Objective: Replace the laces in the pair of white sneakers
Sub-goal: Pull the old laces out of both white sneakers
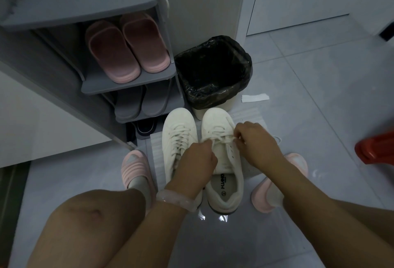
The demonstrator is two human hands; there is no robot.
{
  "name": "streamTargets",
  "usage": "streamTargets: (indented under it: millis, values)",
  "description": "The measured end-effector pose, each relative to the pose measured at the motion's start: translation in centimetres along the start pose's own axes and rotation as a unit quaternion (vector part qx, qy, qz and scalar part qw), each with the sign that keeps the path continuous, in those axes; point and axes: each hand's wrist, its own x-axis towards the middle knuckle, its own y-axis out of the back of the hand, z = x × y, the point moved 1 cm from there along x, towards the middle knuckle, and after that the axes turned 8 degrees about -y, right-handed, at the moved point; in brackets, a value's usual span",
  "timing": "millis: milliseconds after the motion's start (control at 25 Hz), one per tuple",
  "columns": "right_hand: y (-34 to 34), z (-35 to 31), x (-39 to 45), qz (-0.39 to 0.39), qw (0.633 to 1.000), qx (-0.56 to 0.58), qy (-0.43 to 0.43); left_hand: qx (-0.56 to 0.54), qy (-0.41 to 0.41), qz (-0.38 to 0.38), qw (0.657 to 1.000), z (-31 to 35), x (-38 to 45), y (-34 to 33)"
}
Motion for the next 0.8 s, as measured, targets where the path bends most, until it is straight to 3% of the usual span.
streamTargets:
  millis: [80,160,240,320,480,600,800]
  values:
    - [1.8,0.8,0.4,0.109,0.99,0.078,-0.053,-0.013,0.012,0.017,1.0,-0.1,-0.1,0.0]
    - [4.4,2.3,0.5,0.209,0.95,0.17,-0.156,-0.019,0.008,0.021,1.0,-0.2,-0.1,0.0]
    - [6.0,3.5,0.7,0.239,0.922,0.219,-0.212,-0.017,0.001,0.018,1.0,-0.2,-0.1,0.0]
    - [5.9,3.1,0.8,0.194,0.948,0.185,-0.171,-0.012,-0.019,0.014,1.0,-0.2,-0.2,0.1]
    - [1.5,0.8,0.0,0.003,0.998,0.06,0.004,-0.017,-0.042,0.0,0.999,0.0,-0.2,0.3]
    - [-0.3,0.6,-0.4,-0.055,0.998,-0.01,-0.01,-0.013,-0.036,-0.008,0.999,0.2,-0.2,0.5]
    - [-0.1,0.5,0.0,-0.091,0.995,0.019,-0.029,-0.021,-0.032,-0.01,0.999,0.3,-0.2,0.5]
